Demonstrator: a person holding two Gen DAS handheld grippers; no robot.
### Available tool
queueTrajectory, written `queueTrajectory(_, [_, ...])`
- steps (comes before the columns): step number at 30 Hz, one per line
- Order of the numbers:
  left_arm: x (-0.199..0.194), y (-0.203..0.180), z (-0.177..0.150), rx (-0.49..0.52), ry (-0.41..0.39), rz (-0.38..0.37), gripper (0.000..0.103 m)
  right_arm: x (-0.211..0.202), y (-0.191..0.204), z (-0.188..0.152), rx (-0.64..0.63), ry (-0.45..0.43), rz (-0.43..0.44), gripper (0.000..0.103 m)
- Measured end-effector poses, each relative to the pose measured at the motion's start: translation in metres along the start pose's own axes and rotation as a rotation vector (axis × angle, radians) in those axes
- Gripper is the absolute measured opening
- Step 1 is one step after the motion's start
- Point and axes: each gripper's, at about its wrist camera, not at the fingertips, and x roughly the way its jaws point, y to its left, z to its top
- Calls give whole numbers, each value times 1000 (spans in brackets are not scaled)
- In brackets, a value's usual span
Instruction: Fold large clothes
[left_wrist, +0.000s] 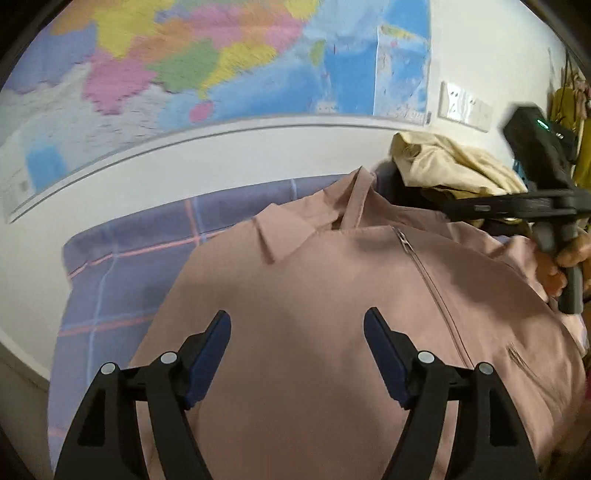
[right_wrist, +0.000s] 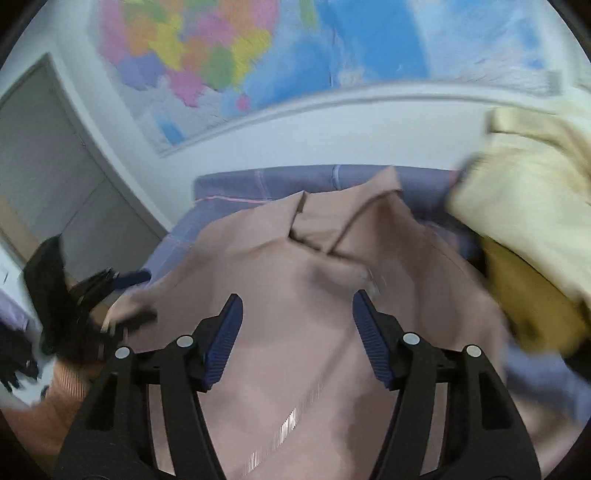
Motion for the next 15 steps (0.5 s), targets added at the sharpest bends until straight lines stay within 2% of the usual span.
queueTrajectory(3, [36, -2, 18, -5, 37, -6, 72, 51, -20, 29, 107, 43, 2, 60])
queueTrajectory(5, [53, -1, 27, -11, 56, -6, 72, 68, -35, 38, 174, 42, -3, 52])
queueTrajectory(6, [59, 1, 29, -19, 63, -15, 72, 78, -43, 43, 203, 47, -2, 42])
queueTrajectory(7, [62, 3, 30, -24, 68, -20, 72, 83, -48, 45, 222, 58, 21, 7])
queueTrajectory(8, [65, 5, 32, -26, 73, -20, 72, 83, -52, 46, 239, 63, 55, 2])
queueTrajectory(10, [70, 8, 34, -24, 79, -20, 72, 66, -58, 52, 251, 9, 95, 2])
queueTrajectory(13, [76, 14, 34, -31, 90, -14, 72, 21, -71, 61, 273, -96, 206, 2])
queueTrajectory(14, [78, 16, 33, -37, 95, -14, 72, 9, -74, 63, 274, -110, 226, 2])
queueTrajectory(15, [79, 19, 32, -45, 95, -15, 72, 0, -78, 64, 265, -103, 202, 2])
